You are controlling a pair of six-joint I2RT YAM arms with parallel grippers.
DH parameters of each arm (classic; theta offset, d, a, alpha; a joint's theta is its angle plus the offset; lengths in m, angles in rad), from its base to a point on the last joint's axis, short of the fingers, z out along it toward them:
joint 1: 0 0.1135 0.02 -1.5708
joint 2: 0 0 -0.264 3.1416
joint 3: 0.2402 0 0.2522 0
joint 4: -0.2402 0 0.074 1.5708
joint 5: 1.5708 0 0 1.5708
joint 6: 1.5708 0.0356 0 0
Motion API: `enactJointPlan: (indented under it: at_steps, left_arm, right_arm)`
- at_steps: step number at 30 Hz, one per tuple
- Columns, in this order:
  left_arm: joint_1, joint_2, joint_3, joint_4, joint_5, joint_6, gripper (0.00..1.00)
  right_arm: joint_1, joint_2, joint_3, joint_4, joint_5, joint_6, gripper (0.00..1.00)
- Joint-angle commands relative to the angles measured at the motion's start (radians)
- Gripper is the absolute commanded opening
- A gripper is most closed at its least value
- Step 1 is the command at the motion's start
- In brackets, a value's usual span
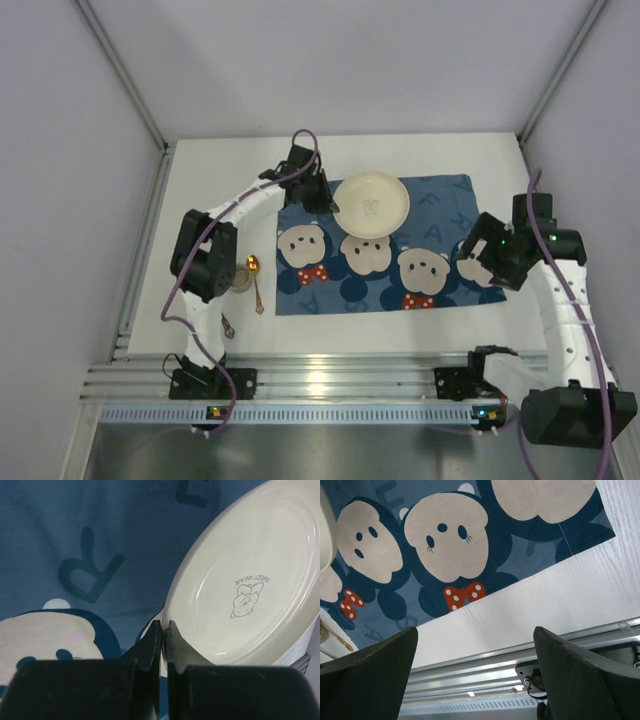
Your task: Set the dinner table for one person
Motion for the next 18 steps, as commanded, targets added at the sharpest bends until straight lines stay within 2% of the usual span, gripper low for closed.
enactJointPlan:
  at_steps: [1, 8, 12, 13, 15, 18]
  left_arm:
    - [-0.063, 0.083, 0.116, 0.061, 0.011, -0.029, 0.00]
    - [-0.120, 0.143, 0.146, -0.025, -0.098, -0.033, 0.02]
    - [-0.128, 0.130, 0.124, -0.033, -0.104, -0.033, 0.27]
    - [-0.129, 0.121, 0.117, -0.036, -0.104, -0.033, 0.41]
    - [-0.131, 0.093, 0.112, -0.039, -0.113, -0.030, 0.52]
    - [-0.129, 0.042, 0.115, -0.065, -0.167, -0.010, 0.63]
  right_arm:
    - [0.032, -0.038, 0.041, -0.033, -0.008, -0.011, 1.00]
    - [0.067, -0.063, 0.015, -0.043, 0.012, -0.017, 1.00]
    - [0.067, -0.069, -0.004, -0.042, 0.020, -0.020, 1.00]
    - [0.099, -0.070, -0.011, -0.040, 0.020, -0.022, 1.00]
    - [0.105, -0.073, -0.016, -0.036, 0.022, -0.024, 1.00]
    - [0.110, -0.075, -0.021, -0.033, 0.026, -0.024, 1.00]
